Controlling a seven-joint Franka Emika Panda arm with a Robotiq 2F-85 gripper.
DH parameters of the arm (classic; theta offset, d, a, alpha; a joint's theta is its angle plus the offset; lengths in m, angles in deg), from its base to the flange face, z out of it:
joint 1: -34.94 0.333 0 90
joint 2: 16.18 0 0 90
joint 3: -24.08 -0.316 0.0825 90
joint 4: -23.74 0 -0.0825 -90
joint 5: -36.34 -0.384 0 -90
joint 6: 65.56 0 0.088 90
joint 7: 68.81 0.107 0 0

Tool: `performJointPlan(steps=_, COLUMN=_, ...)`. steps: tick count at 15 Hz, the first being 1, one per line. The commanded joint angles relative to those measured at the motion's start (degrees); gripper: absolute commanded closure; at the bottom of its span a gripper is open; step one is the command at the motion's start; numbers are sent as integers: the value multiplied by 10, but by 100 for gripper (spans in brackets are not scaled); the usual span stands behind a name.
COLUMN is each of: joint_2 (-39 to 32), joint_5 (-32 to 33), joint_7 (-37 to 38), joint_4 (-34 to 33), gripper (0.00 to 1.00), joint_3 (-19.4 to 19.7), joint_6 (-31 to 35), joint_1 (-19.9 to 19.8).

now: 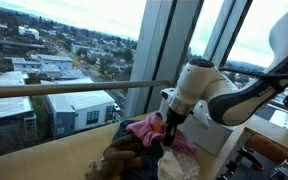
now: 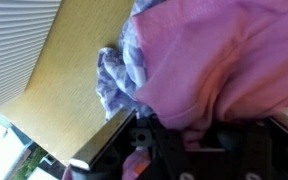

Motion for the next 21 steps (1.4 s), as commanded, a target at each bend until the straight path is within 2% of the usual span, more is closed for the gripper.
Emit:
performJointPlan(steps=1, joint_2=105, joint_5=-37, joint_7=-38, joint_4=47, gripper=100, joint_3=9, joint_6=-42, joint_1=-1)
performJointPlan(steps=5, joint_2=210, joint_5=-43, joint_7=-49, joint_4=58, gripper=100, joint_3=11, joint_6=-109, joint_1=-11)
performJointPlan(steps=12, joint_2=356, joint_5=-43, joint_7=-70, joint_4=61, gripper=100, joint_3=19, joint_6=-189, joint_1=-62)
performJointPlan(steps=21, joint_2=439, joint_5=-47, joint_7=-84, joint_4=52, gripper=100, joint_3=39, joint_6=-228, joint_1=-112)
